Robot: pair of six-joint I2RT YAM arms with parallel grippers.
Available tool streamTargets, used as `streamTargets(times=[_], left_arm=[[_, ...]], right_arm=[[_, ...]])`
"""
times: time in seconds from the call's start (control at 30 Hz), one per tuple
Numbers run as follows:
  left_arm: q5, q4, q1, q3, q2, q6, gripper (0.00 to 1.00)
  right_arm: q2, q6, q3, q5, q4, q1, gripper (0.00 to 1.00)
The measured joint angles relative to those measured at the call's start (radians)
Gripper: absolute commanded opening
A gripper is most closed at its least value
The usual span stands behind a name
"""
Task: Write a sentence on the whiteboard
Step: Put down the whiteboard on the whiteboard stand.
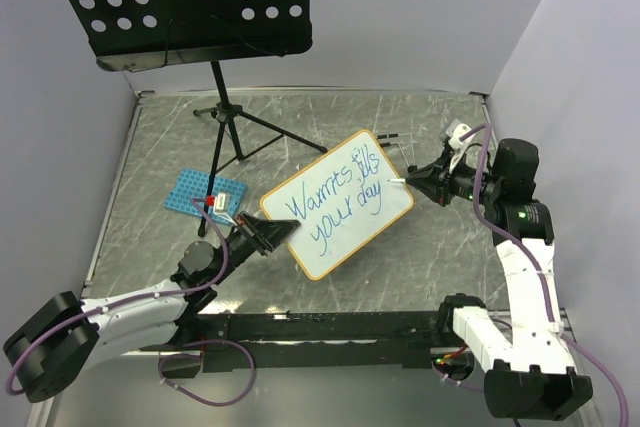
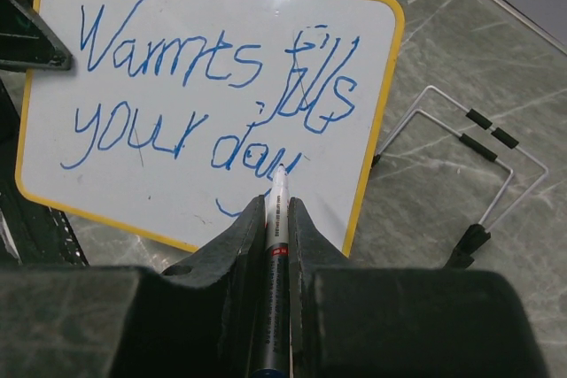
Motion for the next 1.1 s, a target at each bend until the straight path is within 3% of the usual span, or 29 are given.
streamTargets(times=[1.1], left_arm=[[0.031,0.01,0.006,0.0,0.016,-0.005,0.01]], right_arm=[[0.084,0.005,-0.029,0.011,0.042,-0.011,0.0]])
